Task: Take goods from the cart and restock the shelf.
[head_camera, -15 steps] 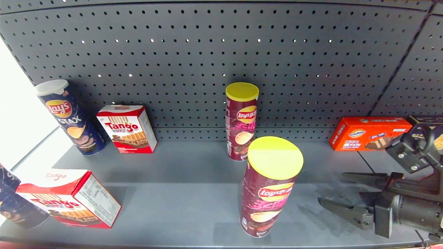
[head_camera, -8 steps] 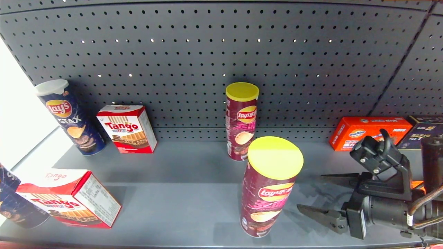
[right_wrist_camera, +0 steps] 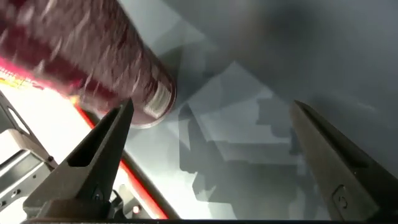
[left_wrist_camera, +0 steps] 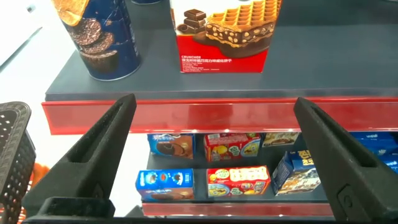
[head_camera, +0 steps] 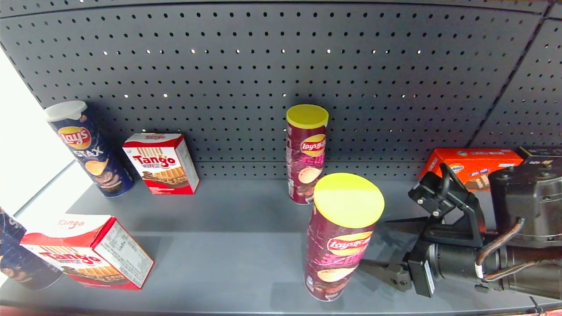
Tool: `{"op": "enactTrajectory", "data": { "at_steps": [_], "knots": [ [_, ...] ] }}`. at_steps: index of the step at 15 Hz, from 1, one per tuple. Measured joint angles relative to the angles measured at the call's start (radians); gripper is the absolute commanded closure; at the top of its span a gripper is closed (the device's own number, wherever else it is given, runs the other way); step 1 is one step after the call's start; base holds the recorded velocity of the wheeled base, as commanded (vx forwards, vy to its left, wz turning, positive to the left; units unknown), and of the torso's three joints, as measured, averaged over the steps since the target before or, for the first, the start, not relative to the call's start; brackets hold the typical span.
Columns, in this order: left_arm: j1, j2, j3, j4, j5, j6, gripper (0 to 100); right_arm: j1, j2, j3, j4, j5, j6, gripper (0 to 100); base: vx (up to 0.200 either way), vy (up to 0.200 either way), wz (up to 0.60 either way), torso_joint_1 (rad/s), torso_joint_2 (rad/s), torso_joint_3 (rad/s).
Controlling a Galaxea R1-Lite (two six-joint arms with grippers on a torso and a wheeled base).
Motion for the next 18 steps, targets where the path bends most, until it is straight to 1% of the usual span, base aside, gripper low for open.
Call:
{"op": "enactTrajectory", "data": {
  "at_steps": [5, 18],
  "knots": [
    [0.000, 0.001, 0.000, 0.000, 0.000, 0.000, 0, 0.030, 0.043, -0.030, 0.000, -0.005, 0.000, 0, 0.000, 0.000, 0.00, 0.000, 0.00, 0.000],
    [0.000, 0.001, 0.000, 0.000, 0.000, 0.000, 0, 0.048, 0.050, -0.034, 0.000, -0.005, 0.001, 0, 0.000, 0.000, 0.00, 0.000, 0.00, 0.000]
  ]
}}
